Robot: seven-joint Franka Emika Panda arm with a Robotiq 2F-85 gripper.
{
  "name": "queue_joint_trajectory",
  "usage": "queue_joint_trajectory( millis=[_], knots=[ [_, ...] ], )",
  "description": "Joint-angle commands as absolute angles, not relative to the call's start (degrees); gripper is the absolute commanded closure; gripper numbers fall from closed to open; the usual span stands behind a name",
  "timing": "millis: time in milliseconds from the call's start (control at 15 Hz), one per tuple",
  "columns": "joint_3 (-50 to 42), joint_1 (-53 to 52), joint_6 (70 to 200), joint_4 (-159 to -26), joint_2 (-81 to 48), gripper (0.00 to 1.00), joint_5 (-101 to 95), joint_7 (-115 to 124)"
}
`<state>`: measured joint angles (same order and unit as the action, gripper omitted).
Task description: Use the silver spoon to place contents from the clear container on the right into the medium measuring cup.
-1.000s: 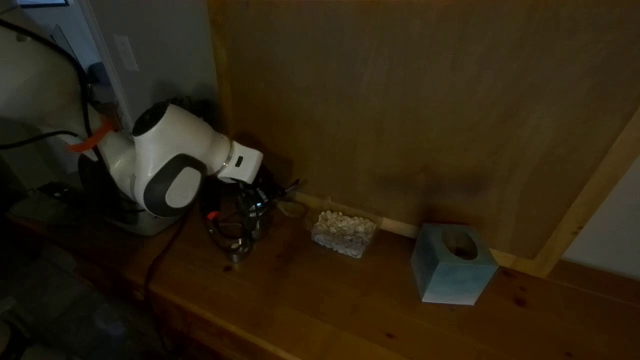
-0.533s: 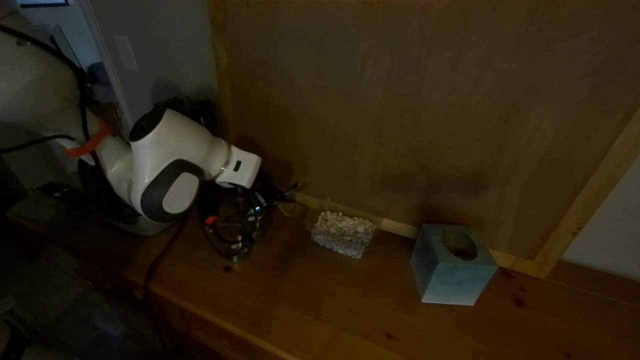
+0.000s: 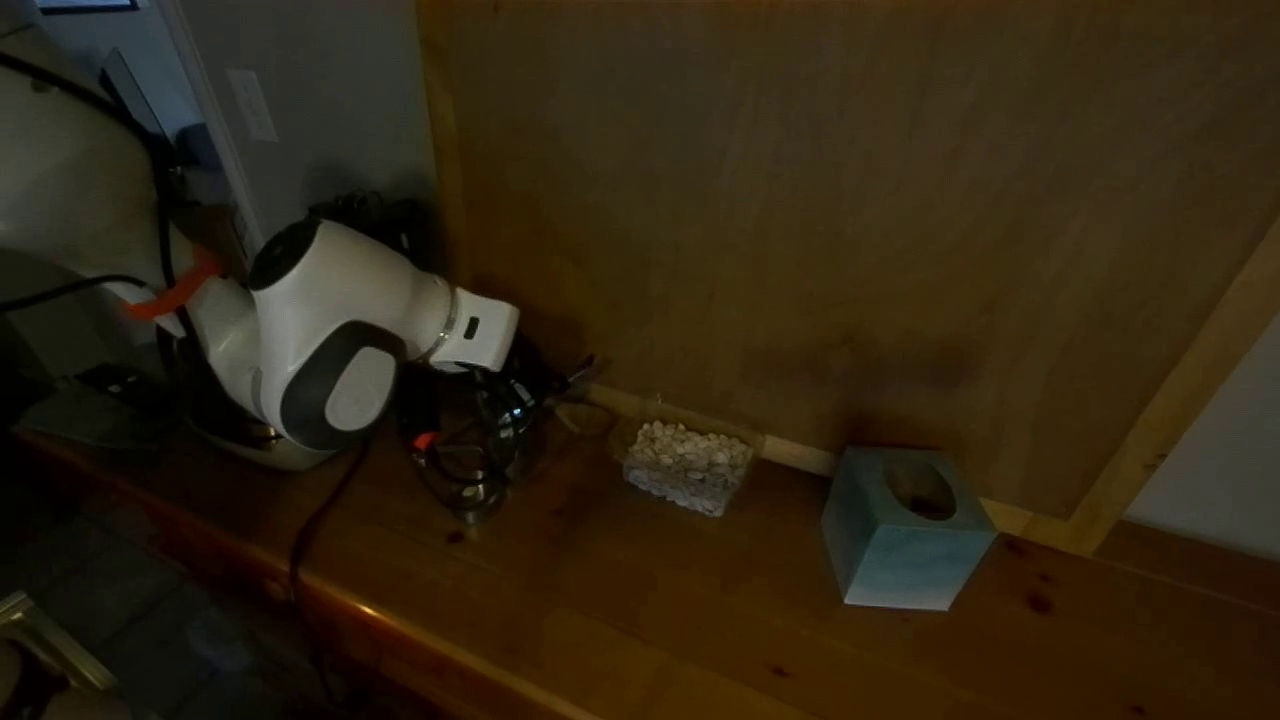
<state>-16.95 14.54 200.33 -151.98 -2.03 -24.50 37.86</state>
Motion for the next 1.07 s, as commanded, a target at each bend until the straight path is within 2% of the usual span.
queue_joint_trajectory(
  millis=[0, 333, 400, 600, 667, 867, 933, 1000],
  knots=[
    [-17.4, 14.9, 201.7, -153.0, -1.1, 0.98, -24.6, 37.6],
    [-17.3, 14.9, 200.5, -153.3, -0.5, 0.98, -25.4, 39.4],
    [-17.9, 14.5, 199.6, -152.7, -0.7, 0.98, -20.8, 37.0],
    [-17.0, 15.1, 200.6, -153.6, -0.3, 0.98, -26.0, 42.3],
    [-17.7, 14.6, 200.1, -152.8, -0.7, 0.98, -21.1, 39.2],
    [-16.9, 15.2, 201.0, -154.0, -0.2, 0.98, -27.7, 44.9],
    [-18.3, 14.4, 199.7, -152.4, -0.8, 0.98, -18.2, 37.6],
    [-17.6, 14.8, 200.3, -153.4, -0.4, 0.98, -23.0, 42.0]
  ],
)
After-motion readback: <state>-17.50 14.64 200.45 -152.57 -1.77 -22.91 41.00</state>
